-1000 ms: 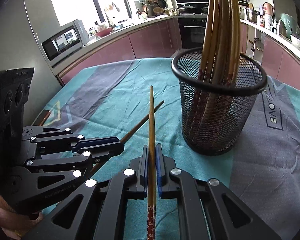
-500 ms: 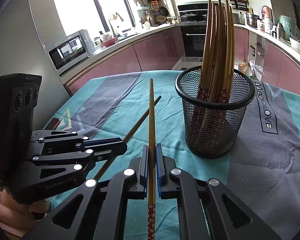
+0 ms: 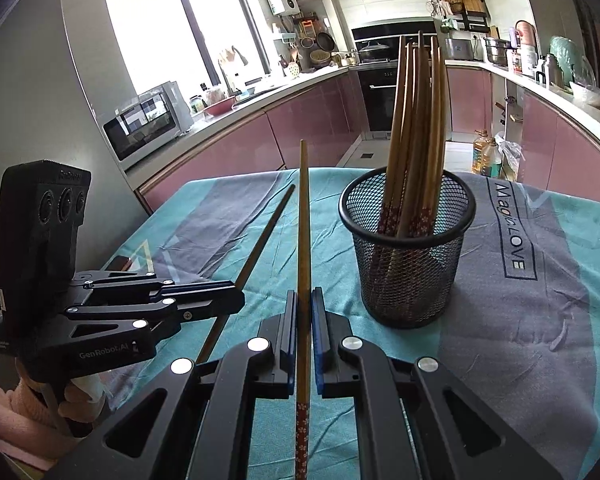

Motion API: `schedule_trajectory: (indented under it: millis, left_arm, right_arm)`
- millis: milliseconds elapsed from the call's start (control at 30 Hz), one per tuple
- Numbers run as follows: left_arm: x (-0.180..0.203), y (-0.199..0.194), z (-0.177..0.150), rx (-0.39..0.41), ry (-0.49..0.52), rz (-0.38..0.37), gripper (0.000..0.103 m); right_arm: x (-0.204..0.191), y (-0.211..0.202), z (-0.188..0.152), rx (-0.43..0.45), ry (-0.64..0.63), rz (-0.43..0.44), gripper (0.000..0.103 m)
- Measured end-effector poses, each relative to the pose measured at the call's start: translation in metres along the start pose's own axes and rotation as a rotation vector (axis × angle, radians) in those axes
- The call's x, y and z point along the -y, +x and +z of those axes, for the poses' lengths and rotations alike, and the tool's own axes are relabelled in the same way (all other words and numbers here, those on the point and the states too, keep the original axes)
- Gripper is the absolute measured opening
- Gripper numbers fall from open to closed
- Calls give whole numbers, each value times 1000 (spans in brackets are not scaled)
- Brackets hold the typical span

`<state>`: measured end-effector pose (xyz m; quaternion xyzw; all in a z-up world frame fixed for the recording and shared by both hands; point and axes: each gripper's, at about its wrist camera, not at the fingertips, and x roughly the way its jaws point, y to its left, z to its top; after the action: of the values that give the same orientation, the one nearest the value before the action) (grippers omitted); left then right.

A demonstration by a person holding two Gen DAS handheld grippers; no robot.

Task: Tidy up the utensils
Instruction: 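Lift the left tool's chopstick upright while the right tool lifts its own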

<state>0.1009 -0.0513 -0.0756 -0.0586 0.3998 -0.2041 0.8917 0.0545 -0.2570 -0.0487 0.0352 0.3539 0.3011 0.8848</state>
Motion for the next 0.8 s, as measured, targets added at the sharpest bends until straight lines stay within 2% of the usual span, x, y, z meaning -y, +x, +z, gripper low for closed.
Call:
schedule_trajectory:
  millis: [500, 800]
  left_arm:
    - [1, -15, 6, 32, 0, -61, 8]
    - [5, -26, 11, 56, 8, -72, 8]
  right_arm:
    - [8, -21, 9, 64, 16, -12, 6]
    - [9, -31, 14, 97, 15, -20, 6]
